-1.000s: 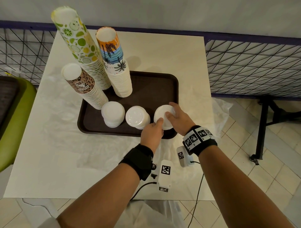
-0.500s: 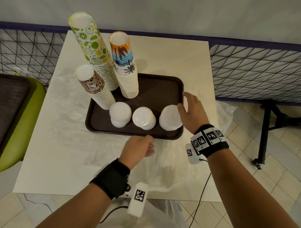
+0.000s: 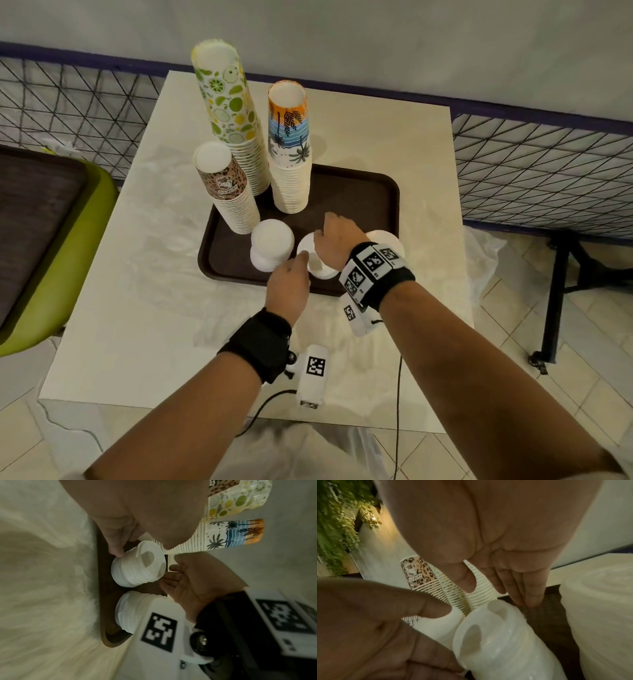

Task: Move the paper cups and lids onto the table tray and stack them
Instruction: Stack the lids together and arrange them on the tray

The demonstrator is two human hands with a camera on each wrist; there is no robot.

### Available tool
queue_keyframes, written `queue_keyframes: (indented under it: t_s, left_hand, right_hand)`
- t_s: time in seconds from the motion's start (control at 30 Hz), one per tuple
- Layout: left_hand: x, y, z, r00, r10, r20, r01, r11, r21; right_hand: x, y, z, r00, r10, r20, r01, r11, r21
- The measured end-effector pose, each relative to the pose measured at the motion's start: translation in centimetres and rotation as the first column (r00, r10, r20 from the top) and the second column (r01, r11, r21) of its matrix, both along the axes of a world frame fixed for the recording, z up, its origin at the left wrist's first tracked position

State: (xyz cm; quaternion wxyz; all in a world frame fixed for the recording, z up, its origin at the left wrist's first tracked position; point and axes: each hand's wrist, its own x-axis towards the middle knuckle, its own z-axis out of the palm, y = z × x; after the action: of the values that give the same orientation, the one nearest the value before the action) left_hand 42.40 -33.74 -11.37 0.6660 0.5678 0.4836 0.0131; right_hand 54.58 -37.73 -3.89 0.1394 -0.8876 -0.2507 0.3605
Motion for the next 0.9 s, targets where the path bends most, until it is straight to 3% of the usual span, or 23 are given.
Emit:
queue_keyframes:
  t_s: [0.07,0.17,0.2,0.3,0.4,0.47,0.57,0.77,0.9]
  left_hand:
    - [0.4,0.0,0.0,0.996,-0.079,-0.051,0.083,0.994,0.071]
    - [1.1,0.1,-0.5,0.999,-0.04,-0.006,0.04,0.999,-0.019]
    - [1.3,0.2,-0.5,0.991,-0.123,-0.049,0.124,0.992,0.022]
    - [1.6,0.7,-1.2,0.973,-0.183,-0.14,0.19,0.981,0.035]
    - [1.6,0.3,-0.8,0.977,-0.173,-0.129,0.183,0.981,0.07]
    - [1.6,0.2,-0.1,0.99,-0.096,-0.106,0.105,0.991,0.08]
    - [1.8,0.1,0.4,0.987,-0.131,-0.094,0.143,0.981,0.13]
    - [2.0,0.3,1.1,0.987,-0.141,-0.081,0.153,0.975,0.164]
    - [2.2,0.3,0.6,0.99,-0.113,-0.085,0.125,0.982,0.144]
  right_hand:
    - [-0.3,0.2,-0.4,1.0,-0.002,-0.012,0.002,0.998,-0.058]
    - [-1.0,0.4,-0.9,1.0,-0.008,-0.023,0.006,0.994,-0.113]
    - [-1.1,0.5,-1.1,0.999,-0.017,-0.029,0.014,0.993,-0.115]
    - [-1.4,0.5,-1.5,0.997,-0.068,-0.033,0.064,0.992,-0.107]
    - [-1.6,0.4,-1.8,0.988,-0.15,-0.04,0.145,0.984,-0.101]
    - [-1.8,0.3,-1.9,0.976,-0.209,-0.058,0.202,0.974,-0.1]
    - [-1.9,0.3,-2.0,0.959,-0.274,-0.079,0.266,0.959,-0.097]
    - [-1.8,0.0,-2.2,0.928,-0.349,-0.133,0.34,0.937,-0.083]
    - [-1.7,-0.3,-2.1,0.936,-0.322,-0.144,0.311,0.946,-0.09]
